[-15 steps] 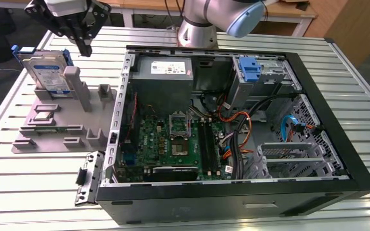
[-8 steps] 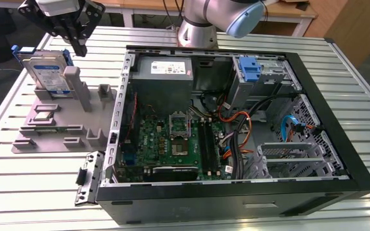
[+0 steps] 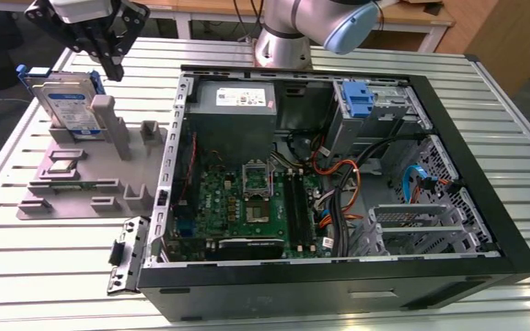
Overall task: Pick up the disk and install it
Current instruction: 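Reach for the disk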
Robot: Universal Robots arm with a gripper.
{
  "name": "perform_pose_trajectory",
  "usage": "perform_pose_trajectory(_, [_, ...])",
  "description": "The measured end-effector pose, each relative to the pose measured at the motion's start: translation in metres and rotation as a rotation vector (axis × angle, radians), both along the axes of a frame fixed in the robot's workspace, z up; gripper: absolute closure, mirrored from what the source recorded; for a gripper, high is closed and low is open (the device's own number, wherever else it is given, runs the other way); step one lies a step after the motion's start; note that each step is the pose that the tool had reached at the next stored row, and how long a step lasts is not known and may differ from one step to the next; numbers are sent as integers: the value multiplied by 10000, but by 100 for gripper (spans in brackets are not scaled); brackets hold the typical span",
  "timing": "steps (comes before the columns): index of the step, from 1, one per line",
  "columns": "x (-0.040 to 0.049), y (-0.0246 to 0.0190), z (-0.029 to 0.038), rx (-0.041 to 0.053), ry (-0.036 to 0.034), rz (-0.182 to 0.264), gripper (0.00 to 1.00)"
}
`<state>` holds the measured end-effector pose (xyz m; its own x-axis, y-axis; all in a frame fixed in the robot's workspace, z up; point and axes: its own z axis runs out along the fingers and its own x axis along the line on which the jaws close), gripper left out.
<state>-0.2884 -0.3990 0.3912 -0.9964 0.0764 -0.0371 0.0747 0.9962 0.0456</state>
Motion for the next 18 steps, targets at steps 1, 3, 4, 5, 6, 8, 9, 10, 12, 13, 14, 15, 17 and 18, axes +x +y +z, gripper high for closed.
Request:
perform_pose_trajectory(1, [-8,0,0,0,0,1,89])
perform_pose_trajectory(3, [-27,0,0,0,0,1,89])
perform_pose_trajectory(4, [-38,0,0,0,0,1,89])
perform_pose_trajectory(5, [-49,0,0,0,0,2,89])
perform_pose_trajectory(6, [-58,0,-1,1,-1,2,89])
perform_pose_trajectory(8, [-66,0,-1,0,0,2,89])
perform_pose_trajectory(9, [-69,0,0,-1,0,3,89])
perform_pose_trajectory(10, [-71,0,0,-1,1,2,89])
perform_pose_trajectory(12, [-81,0,0,0,0,2,89])
perform_pose_trajectory(13, [-91,0,0,0,0,2,89])
perform_pose_trajectory(14, [-91,0,0,-1,1,2,89])
perform_pose_trajectory(15, [-91,0,0,0,0,2,89])
perform_pose_trajectory(17, [-92,0,0,0,0,2,89])
perform_pose_trajectory(18, [-92,0,0,0,0,2,89])
